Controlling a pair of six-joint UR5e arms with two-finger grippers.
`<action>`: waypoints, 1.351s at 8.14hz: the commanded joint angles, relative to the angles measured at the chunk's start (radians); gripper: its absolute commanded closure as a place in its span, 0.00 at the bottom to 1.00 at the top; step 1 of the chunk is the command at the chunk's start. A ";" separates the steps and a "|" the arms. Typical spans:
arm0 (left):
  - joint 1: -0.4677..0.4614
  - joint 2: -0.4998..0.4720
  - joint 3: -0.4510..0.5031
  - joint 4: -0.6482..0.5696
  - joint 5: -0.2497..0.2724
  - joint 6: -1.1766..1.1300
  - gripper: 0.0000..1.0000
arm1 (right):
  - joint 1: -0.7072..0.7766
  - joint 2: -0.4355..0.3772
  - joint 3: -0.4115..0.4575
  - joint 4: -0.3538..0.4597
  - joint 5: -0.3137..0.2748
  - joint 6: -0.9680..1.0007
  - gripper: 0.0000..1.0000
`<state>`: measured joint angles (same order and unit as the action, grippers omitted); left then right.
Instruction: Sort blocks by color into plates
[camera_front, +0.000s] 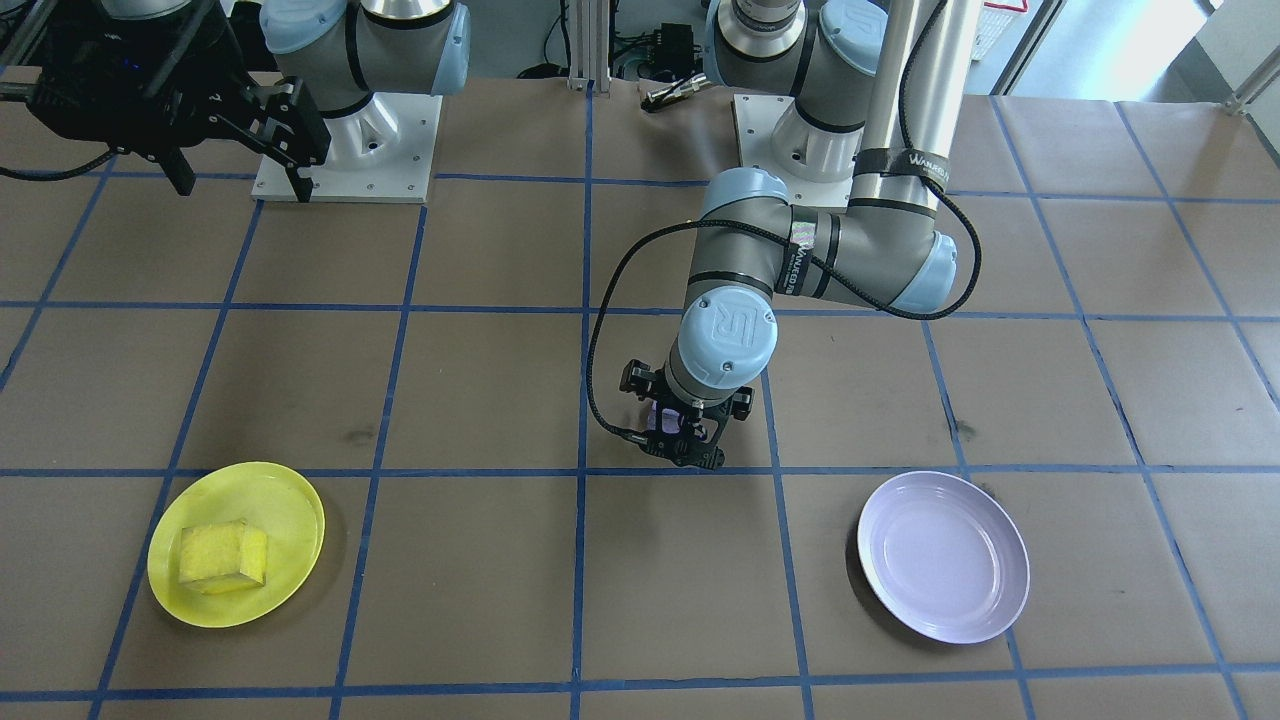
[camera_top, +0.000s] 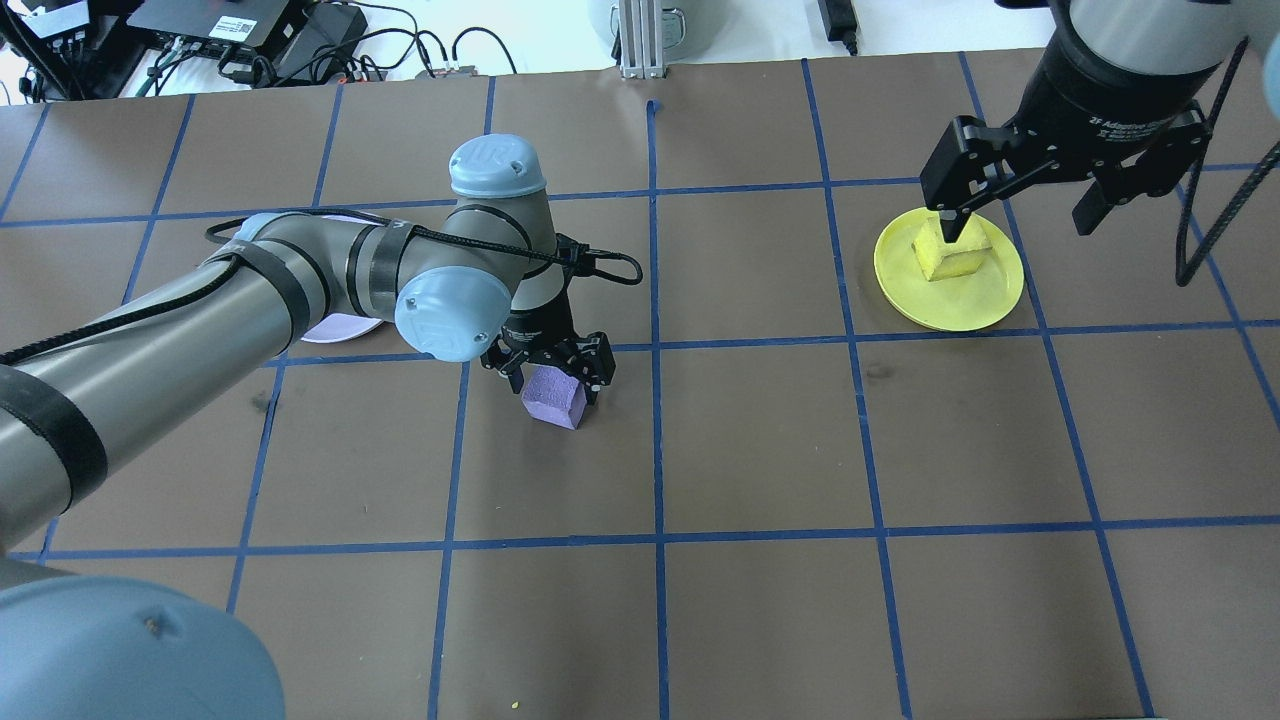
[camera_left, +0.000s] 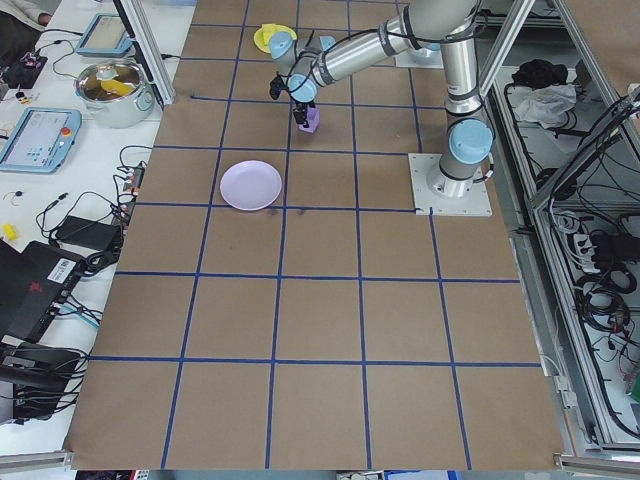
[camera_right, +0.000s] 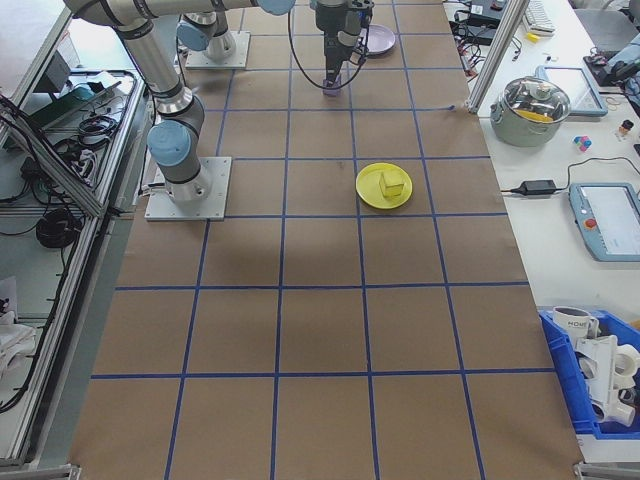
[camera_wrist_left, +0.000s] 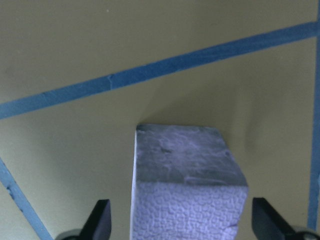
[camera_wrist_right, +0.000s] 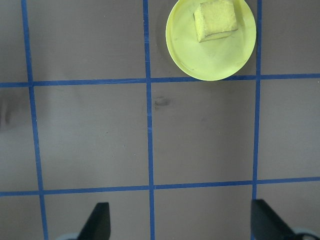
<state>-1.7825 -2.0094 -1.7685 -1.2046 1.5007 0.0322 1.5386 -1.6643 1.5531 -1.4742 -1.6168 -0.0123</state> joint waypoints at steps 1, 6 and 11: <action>0.000 -0.008 -0.002 0.017 -0.003 -0.003 0.31 | 0.000 0.002 -0.001 0.000 0.000 0.000 0.00; 0.012 0.052 0.014 -0.077 -0.057 -0.003 1.00 | 0.000 0.002 -0.001 0.000 0.000 0.000 0.00; 0.176 0.117 0.222 -0.222 0.069 0.107 1.00 | 0.000 0.012 0.001 -0.003 -0.005 -0.008 0.00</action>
<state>-1.6892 -1.8902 -1.6262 -1.4059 1.5588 0.0754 1.5386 -1.6616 1.5534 -1.4743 -1.6177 -0.0133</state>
